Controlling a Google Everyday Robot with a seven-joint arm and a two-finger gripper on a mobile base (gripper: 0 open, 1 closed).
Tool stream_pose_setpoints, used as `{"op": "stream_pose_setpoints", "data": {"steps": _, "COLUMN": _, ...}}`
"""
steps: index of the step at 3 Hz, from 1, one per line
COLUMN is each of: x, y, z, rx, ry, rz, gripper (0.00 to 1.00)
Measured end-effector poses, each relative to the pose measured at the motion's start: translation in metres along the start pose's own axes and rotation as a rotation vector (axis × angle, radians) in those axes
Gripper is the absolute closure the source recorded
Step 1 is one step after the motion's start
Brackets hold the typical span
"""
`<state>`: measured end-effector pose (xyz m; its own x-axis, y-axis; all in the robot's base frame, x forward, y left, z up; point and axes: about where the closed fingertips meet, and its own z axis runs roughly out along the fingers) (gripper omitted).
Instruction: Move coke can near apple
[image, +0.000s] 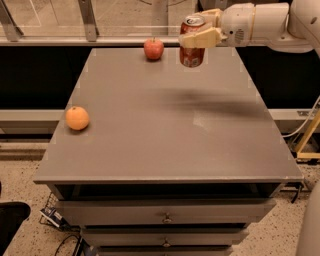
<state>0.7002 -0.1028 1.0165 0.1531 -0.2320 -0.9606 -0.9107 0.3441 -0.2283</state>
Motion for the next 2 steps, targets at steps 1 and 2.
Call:
{"op": "stream_pose_setpoints", "data": {"steps": 1, "x": 0.031, "y": -0.048, "z": 0.002, "rx": 0.113, "ry": -0.008, "rz": 0.025, "gripper": 1.00}}
{"op": "stream_pose_setpoints", "data": {"steps": 2, "x": 0.059, "y": -0.083, "z": 0.004, "rx": 0.217, "ry": -0.027, "rz": 0.046, "gripper": 1.00}}
